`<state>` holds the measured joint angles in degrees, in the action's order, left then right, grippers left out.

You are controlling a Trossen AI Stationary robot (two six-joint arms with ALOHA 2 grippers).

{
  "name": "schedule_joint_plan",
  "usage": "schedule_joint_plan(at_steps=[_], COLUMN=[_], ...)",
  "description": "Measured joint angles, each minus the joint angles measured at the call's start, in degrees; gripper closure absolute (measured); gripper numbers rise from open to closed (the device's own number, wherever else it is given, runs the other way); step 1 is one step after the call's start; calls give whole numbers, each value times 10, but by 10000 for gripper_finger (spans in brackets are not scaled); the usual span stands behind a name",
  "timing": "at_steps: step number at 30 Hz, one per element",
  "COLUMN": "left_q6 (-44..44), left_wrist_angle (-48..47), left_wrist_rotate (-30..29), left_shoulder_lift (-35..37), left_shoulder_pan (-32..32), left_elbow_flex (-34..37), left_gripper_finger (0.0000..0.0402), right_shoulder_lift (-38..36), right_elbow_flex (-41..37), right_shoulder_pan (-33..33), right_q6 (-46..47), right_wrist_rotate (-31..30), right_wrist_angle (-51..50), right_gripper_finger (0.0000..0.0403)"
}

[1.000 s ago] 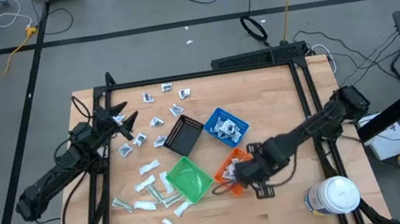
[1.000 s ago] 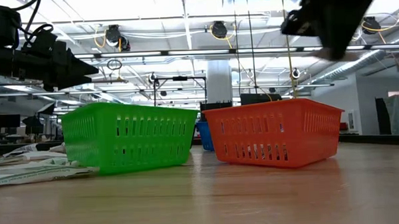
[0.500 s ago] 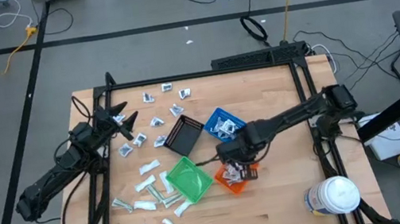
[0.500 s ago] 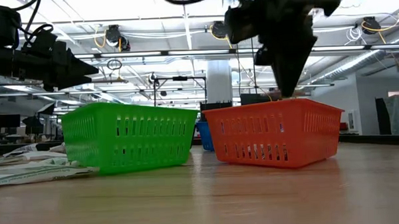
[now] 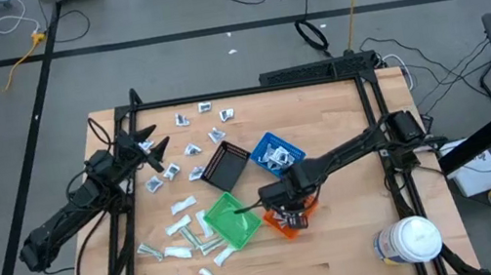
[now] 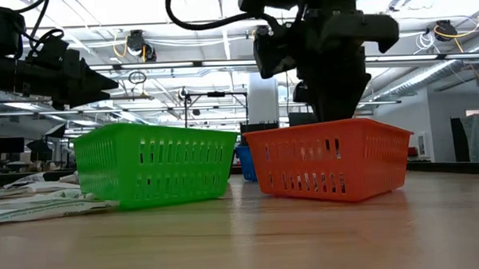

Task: Pick & Place First Aid Supplies
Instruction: Put the orange ointment pack into the orange bin, then put the green bandage into the green bin

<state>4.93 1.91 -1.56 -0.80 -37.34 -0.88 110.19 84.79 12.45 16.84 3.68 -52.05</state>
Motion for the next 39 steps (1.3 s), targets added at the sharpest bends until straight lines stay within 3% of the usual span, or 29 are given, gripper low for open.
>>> schedule_joint_plan(at_steps=[5, 12, 20, 30, 35, 39], left_q6=[0, 0, 0, 0, 0, 0], left_wrist_angle=[0, 0, 0, -1, 0, -1], left_wrist_rotate=[0, 0, 0, 0, 0, 0], left_shoulder_lift=[0, 0, 0, 0, 0, 0], left_shoulder_pan=[0, 0, 0, 0, 0, 0], left_elbow_flex=[0, 0, 0, 0, 0, 0], left_gripper_finger=[78, 78, 78, 78, 78, 78], right_shoulder_lift=[0, -53, -138, -331, -417, -477], right_elbow_flex=[0, -4, -33, -318, -469, -572], right_shoulder_pan=[0, -6, -31, -86, -128, -172], right_q6=[-3, -55, -140, -227, -296, -312], right_wrist_rotate=[42, 7, -59, -203, -217, -216], right_wrist_angle=[-1, 12, 70, 440, 672, 785], right_gripper_finger=[298, 188, 143, 139, 138, 141])
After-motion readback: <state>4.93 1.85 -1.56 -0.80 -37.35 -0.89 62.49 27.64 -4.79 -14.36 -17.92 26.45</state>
